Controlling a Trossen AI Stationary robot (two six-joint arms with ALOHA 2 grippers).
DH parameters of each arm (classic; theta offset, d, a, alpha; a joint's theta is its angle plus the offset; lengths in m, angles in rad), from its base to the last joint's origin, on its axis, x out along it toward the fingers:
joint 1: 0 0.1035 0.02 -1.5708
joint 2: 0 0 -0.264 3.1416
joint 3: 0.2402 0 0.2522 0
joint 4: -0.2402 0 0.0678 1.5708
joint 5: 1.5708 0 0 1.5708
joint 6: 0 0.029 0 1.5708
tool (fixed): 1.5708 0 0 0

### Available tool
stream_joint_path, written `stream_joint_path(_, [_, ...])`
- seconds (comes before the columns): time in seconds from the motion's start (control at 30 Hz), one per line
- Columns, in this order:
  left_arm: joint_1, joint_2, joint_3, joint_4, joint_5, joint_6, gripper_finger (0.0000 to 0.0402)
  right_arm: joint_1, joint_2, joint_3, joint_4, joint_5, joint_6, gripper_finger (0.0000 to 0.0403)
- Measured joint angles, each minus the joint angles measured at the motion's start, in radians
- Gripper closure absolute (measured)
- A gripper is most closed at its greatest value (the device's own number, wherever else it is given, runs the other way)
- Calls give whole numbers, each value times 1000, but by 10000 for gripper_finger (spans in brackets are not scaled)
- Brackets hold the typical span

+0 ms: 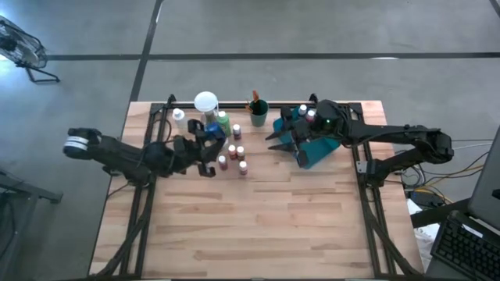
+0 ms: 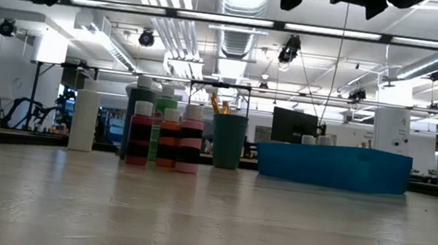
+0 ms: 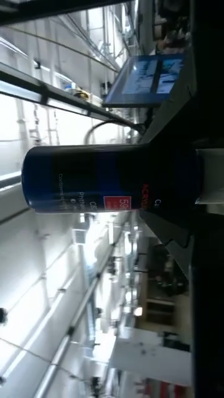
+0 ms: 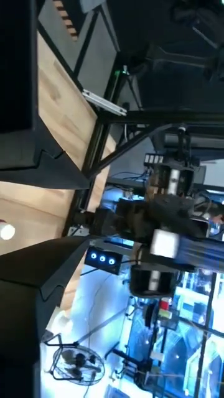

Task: Pick & Place Paint Supplies
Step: Put the small blue paint bottle into the blue bin

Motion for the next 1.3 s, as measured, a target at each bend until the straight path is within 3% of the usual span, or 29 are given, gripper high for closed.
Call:
stream_joint_path(0.2, [18,53,6,-115,-2,-90,253,2,0,-1,-31,3,23,252])
stream_joint_path(0.37, [23,17,37,-311,-1,-91,253,-1,0,37,-198,52,9,236])
stream_joint_path(0.53, [46,-31,144,-792,-1,-157,253,1,0,98,-373,132,-47,222])
stream_joint_path(0.67, [55,-50,299,-1257,-4,-221,253,-1,-1,155,-538,144,-86,215])
stream_joint_path(0.77, [56,-42,411,-1498,-3,-229,253,2,1,173,-610,186,-113,213])
stream_joint_path(1.07, [78,-1,519,-1688,104,-221,255,9,80,204,-616,187,-116,224])
stream_joint_path(1.3, [102,51,608,-1868,150,-234,255,18,162,285,-681,195,-146,198])
